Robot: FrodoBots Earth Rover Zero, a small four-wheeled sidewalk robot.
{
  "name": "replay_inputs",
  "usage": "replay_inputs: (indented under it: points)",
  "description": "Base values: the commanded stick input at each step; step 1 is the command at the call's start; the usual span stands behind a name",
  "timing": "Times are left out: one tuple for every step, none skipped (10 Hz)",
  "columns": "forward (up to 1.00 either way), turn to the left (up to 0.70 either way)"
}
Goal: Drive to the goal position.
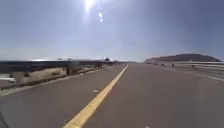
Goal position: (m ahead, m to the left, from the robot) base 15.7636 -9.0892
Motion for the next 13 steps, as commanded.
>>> replay_inputs:
  points:
    - [0.85, 0.00]
    - [0.85, 0.00]
    - [0.85, 0.00]
    - [0.85, 0.00]
    - [0.85, 0.00]
    - [0.85, 0.00]
    - [0.85, 0.00]
    - [0.85, 0.00]
    - [0.85, 0.00]
    - [0.85, 0.00]
    - [0.85, 0.00]
    - [0.85, 0.00]
    - [0.85, 0.00]
